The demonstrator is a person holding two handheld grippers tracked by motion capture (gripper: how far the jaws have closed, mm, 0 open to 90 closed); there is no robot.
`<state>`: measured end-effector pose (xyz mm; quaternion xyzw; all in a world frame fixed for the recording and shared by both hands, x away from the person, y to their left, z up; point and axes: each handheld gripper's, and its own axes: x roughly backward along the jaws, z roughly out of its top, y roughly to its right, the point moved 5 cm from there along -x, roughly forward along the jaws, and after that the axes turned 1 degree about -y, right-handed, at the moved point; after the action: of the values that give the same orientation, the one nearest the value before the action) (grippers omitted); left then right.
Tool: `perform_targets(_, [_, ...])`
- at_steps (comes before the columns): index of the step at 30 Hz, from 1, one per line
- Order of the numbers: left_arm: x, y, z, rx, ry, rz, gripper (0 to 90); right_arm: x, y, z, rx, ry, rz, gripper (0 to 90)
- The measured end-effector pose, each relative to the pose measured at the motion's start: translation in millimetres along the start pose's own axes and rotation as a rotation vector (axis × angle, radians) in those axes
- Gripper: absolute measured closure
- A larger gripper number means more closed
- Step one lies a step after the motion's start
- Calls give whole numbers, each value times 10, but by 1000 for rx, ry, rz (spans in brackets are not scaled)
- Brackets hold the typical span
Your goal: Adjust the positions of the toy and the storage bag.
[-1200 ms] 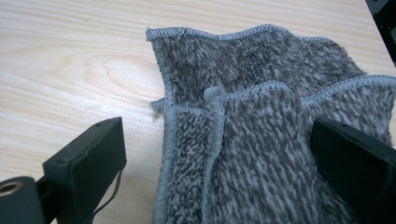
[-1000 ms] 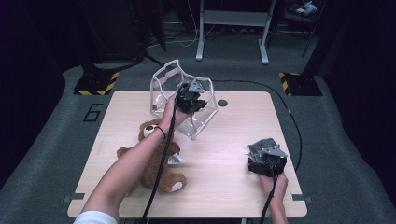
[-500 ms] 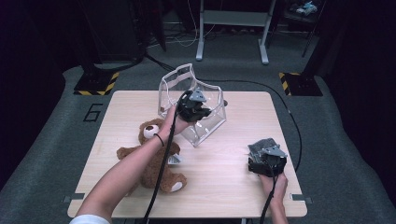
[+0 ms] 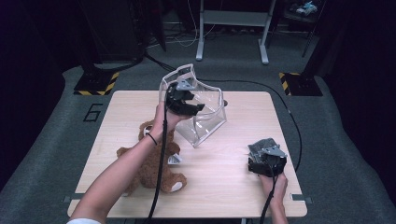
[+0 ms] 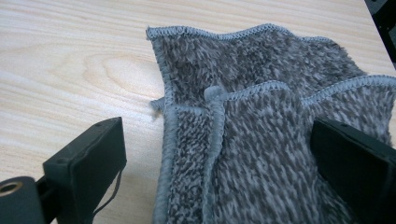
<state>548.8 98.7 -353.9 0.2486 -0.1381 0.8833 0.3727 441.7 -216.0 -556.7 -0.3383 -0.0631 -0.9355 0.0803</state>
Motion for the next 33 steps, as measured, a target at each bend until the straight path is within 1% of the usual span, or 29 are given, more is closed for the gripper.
perform_targets(2, [58, -82, 13, 25, 5, 20, 341, 0, 0, 0, 0, 0, 0, 40])
perform_targets(4, [108, -174, 18, 51, 12, 55, 288, 0, 0, 0, 0, 0, 0, 40])
perform_targets(5, [128, -220, 15, 65, 8, 68, 286, -1, 0, 0, 0, 0, 0, 40])
perform_targets(6, [148, -271, 11, 77, 3, 94, 273, -1, 0, 0, 0, 0, -1, 40])
perform_targets(7, [164, -319, 7, 84, 3, 109, 255, -1, -1, 0, 0, 0, -1, 40])
perform_targets(8, [181, -369, -4, 98, -7, 121, 252, 0, -1, 0, 0, 0, -1, 40])
perform_targets(9, [188, -418, -14, 123, -7, 137, 244, -1, -1, 0, -1, 0, -1, 40])
perform_targets(10, [198, -481, -34, 137, -15, 166, 235, -1, -1, 0, 0, 0, -1, 40])
perform_targets(11, [196, -516, -51, 143, -24, 187, 237, 0, -1, 0, 0, -1, -2, 41])
perform_targets(13, [193, -611, -117, 175, -53, 215, 233, -1, -2, 0, 1, -1, -3, 40])
perform_targets(14, [183, -644, -148, 185, -68, 223, 231, -1, -2, 0, 1, -1, -2, 40])
perform_targets(18, [141, -731, -245, 231, -110, 223, 245, -2, -2, 0, 1, -1, -3, 41])
perform_targets(19, [122, -744, -269, 243, -124, 217, 257, -2, -2, 0, 2, -2, -3, 40])
perform_targets(20, [106, -754, -283, 249, -129, 217, 277, -1, -4, 0, 1, -3, -4, 40])
perform_targets(21, [90, -769, -308, 261, -147, 221, 297, -2, -3, 0, 1, -2, -4, 41])
perform_targets(22, [72, -783, -328, 273, -154, 221, 324, -2, -2, 0, 1, -2, -3, 40])
perform_targets(24, [47, -810, -372, 305, -167, 207, 364, -2, -2, 0, 1, -2, -3, 40])
perform_targets(25, [39, -821, -387, 313, -169, 207, 398, -2, -2, 0, 1, -2, -3, 40])
perform_targets(26, [27, -837, -410, 336, -164, 195, 433, -3, -2, 1, 3, -2, -4, 40])
perform_targets(28, [8, -856, -439, 362, -164, 186, 499, -2, -4, 0, 2, -4, -4, 40])
perform_targets(29, [6, -862, -448, 365, -167, 180, 556, -2, -4, 0, 2, -3, -4, 40])
perform_targets(30, [-8, -867, -457, 369, -164, 178, 590, -1, -6, -1, -1, -5, -5, 40])
perform_targets(32, [-28, -867, -475, 345, -172, 180, 701, -2, -3, 0, 2, -3, -4, 40])
perform_targets(33, [-43, -860, -481, 339, -173, 181, 731, -2, -3, 0, 2, -2, -3, 40])
